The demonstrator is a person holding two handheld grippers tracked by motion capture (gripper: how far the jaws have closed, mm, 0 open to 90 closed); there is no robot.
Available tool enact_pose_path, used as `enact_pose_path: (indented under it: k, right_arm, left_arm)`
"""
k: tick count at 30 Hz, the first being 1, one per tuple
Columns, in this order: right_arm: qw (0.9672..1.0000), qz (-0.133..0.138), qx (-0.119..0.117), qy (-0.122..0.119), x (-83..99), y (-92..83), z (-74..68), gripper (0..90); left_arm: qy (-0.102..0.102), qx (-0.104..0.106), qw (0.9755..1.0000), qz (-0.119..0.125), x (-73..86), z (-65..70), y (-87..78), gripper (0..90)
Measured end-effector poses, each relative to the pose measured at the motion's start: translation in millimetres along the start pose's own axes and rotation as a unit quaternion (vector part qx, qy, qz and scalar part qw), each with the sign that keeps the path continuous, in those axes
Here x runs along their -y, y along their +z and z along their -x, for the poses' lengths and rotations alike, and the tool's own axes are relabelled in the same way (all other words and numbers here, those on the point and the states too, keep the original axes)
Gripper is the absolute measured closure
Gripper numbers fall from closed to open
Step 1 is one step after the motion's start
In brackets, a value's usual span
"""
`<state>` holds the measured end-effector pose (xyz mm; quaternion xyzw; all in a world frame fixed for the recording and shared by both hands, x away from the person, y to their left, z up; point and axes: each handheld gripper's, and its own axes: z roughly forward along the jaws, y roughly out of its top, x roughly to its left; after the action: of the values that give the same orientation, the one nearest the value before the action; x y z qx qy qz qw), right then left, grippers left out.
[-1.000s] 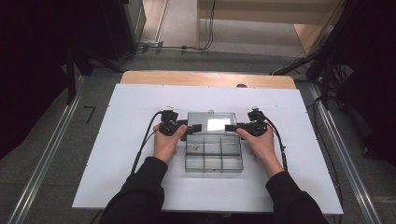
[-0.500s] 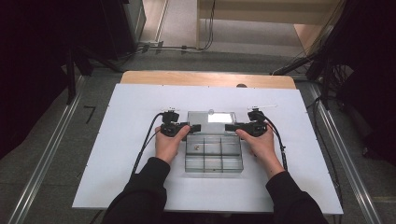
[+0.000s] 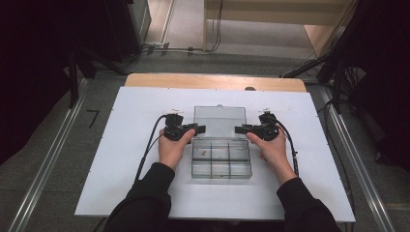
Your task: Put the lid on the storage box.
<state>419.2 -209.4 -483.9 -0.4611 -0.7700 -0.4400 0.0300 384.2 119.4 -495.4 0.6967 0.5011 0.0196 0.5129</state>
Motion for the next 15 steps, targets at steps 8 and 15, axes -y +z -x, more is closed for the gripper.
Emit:
enact_pose_path:
  k: [8,15]
  right_arm:
    - [0.9991,0.014,0.0,-0.039,0.4,-8.9,-5.5,55.1]
    - [0.9976,0.04,-0.016,-0.054,3.2,-18.4,-6.3,65.9]
  left_arm:
    - [0.029,-0.001,0.9993,0.022,-1.1,6.3,-8.8,62.7]
    - [0.043,0.013,0.9982,0.04,0.0,8.8,-17.9,70.4]
